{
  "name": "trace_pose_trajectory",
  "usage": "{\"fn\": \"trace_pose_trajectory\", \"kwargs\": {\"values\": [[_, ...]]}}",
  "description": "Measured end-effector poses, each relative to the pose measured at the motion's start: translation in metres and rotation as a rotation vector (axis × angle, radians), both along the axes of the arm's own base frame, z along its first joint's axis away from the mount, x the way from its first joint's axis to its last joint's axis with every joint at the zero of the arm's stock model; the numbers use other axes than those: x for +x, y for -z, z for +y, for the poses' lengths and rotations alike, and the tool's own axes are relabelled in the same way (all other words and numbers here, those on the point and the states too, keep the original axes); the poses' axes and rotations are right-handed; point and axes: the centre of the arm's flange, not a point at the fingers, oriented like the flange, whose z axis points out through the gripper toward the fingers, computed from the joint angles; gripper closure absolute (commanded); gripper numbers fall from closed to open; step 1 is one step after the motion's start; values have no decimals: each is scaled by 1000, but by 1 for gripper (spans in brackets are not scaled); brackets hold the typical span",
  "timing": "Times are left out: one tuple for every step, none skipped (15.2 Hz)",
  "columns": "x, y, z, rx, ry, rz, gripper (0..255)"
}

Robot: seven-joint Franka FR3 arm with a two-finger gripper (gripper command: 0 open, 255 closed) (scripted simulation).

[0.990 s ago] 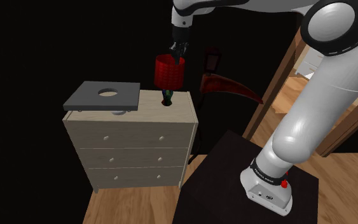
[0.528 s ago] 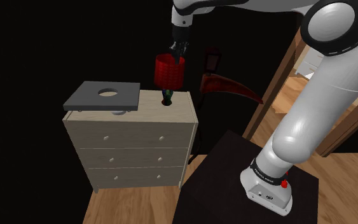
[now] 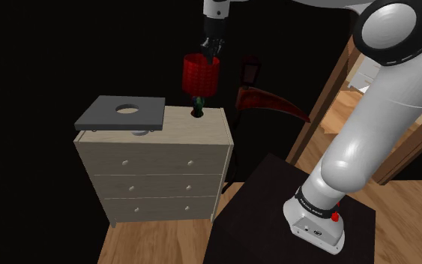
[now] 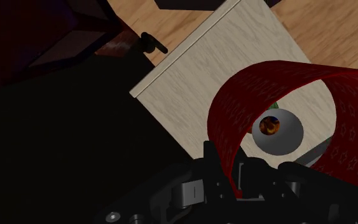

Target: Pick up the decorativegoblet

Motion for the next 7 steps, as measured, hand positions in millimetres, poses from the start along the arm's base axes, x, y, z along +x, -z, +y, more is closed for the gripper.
{"fn": "trace_pose_trajectory", "kwargs": {"values": [[0, -4, 0, 0, 0, 0, 255], [0, -11, -1, 0, 0, 0, 255], [1, -17, -1, 0, 0, 0, 255], [1, -22, 0, 0, 0, 0, 255], [2, -27, 0, 0, 0, 0, 255], [2, -31, -1, 0, 0, 0, 255], [1, -34, 0, 0, 0, 0, 255]]}}
